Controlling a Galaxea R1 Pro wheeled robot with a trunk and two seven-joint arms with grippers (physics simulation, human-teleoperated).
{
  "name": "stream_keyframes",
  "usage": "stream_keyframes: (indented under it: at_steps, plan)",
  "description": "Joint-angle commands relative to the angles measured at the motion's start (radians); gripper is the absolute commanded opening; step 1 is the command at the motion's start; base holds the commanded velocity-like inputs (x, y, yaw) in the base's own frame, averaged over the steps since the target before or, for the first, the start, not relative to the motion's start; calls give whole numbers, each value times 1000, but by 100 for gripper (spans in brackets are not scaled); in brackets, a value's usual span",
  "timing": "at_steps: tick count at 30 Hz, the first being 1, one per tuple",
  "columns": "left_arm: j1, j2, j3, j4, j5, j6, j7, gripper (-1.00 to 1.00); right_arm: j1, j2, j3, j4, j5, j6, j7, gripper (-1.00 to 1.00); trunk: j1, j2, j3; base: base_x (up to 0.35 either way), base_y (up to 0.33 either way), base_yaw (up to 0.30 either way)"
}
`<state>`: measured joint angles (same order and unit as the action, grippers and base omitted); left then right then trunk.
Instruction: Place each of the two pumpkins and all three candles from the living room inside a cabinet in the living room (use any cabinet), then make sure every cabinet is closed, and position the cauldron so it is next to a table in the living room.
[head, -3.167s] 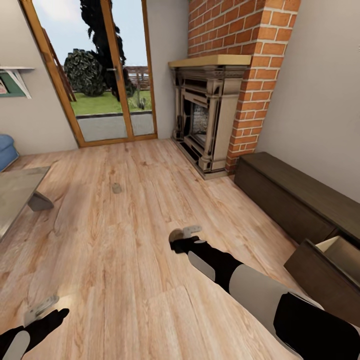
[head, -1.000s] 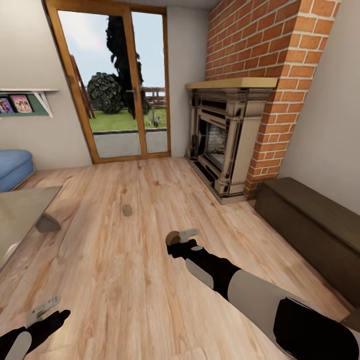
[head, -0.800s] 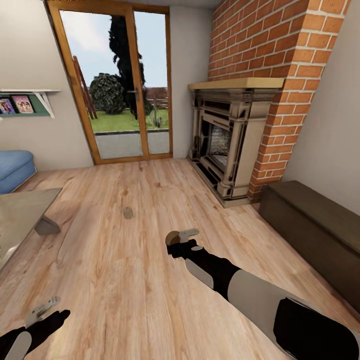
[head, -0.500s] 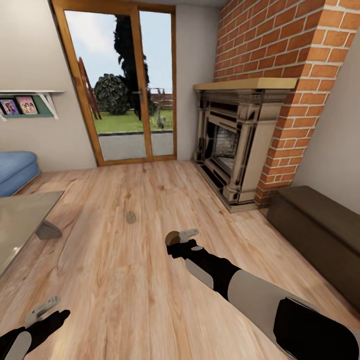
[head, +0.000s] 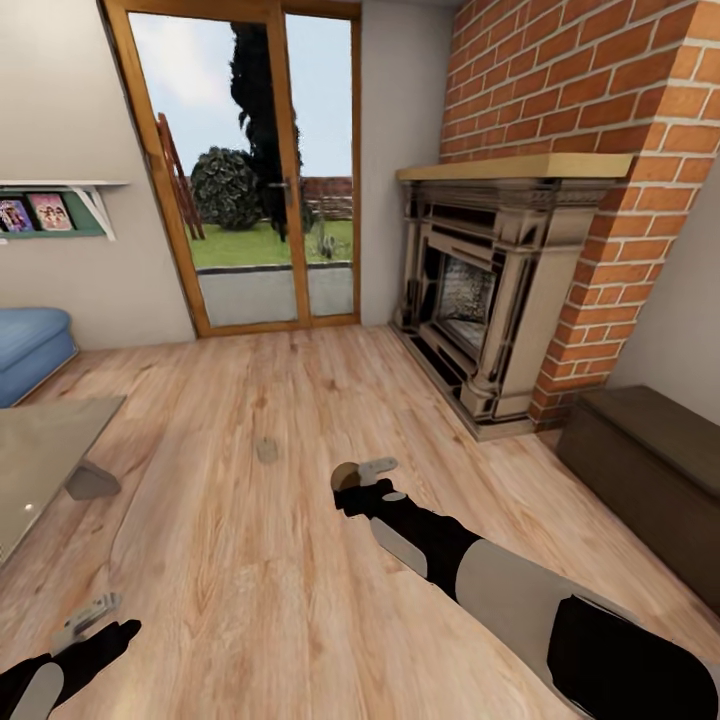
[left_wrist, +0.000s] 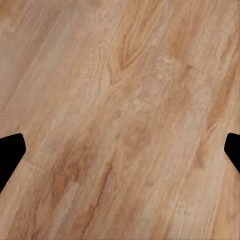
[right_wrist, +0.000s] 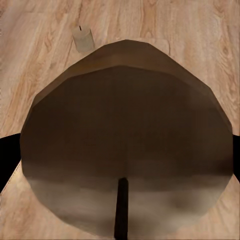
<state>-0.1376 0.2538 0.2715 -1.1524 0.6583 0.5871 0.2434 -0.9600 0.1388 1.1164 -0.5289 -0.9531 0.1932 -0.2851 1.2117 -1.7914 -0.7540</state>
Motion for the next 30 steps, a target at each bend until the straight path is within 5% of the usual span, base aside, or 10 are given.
stream_keyframes:
  at_steps: [1, 30]
  plan:
    - [0, 0, 0, -1, 11, 3, 8, 100, -2, 0, 6, -2, -4, 2, -7, -100, 1, 0, 0, 321, 160, 166]
    - [0, -1, -2, 0, 9, 2, 8, 100, -2, 1, 8, -2, -4, 2, -6, -100, 1, 0, 4, 324, 25, 39]
